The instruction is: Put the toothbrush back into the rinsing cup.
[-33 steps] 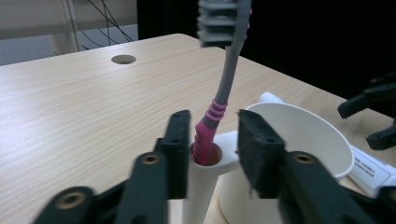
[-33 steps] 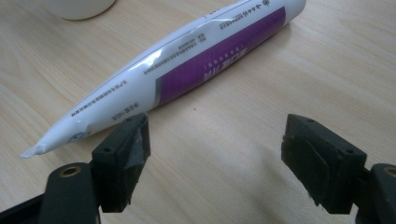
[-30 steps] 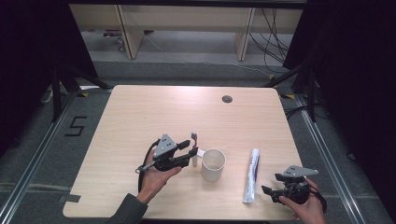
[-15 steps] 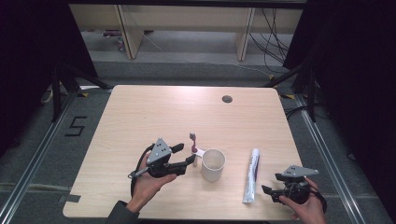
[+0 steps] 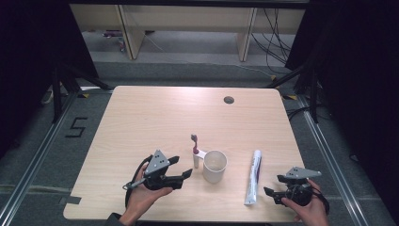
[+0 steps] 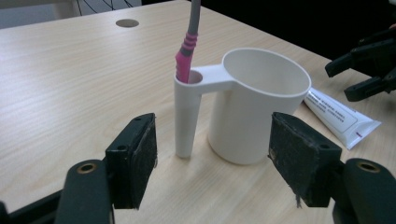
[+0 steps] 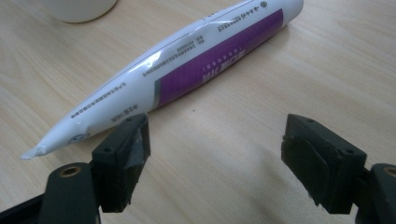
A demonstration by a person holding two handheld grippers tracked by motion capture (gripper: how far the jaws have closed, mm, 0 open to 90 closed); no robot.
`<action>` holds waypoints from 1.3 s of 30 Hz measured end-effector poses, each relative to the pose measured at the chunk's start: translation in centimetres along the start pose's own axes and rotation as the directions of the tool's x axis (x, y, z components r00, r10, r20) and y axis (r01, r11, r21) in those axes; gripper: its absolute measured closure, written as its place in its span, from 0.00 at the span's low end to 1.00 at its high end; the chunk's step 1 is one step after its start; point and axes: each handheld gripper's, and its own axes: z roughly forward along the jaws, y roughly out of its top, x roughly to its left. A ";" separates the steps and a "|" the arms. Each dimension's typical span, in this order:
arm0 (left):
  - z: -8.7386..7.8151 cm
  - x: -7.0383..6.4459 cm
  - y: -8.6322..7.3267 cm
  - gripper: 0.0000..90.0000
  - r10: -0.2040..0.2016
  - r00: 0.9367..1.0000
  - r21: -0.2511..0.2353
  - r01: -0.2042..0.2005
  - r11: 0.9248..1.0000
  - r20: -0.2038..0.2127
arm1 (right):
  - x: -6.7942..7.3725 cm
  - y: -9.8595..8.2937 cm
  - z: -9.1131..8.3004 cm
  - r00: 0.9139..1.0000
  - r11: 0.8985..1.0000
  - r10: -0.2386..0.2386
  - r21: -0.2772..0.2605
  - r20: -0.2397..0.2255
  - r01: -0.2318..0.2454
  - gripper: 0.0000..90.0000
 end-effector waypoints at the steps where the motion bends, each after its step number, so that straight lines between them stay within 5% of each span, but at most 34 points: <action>1: 0.0 -0.1 -0.4 0.35 -0.002 1.000 -0.001 0.002 1.000 0.006 | 0.0 0.0 0.0 1.000 1.000 0.003 0.002 -0.002 -0.003 0.27; 20: -1.5 -0.3 -3.1 0.23 -0.001 1.000 0.067 0.000 0.998 0.017 | -0.3 -0.2 0.1 1.000 1.000 -0.007 0.000 -0.001 0.007 0.27; 39: -3.4 -0.7 -5.0 0.18 -0.017 1.000 0.083 0.018 0.996 -0.013 | -0.1 -0.1 0.1 1.000 1.000 -0.002 -0.002 0.000 0.002 0.27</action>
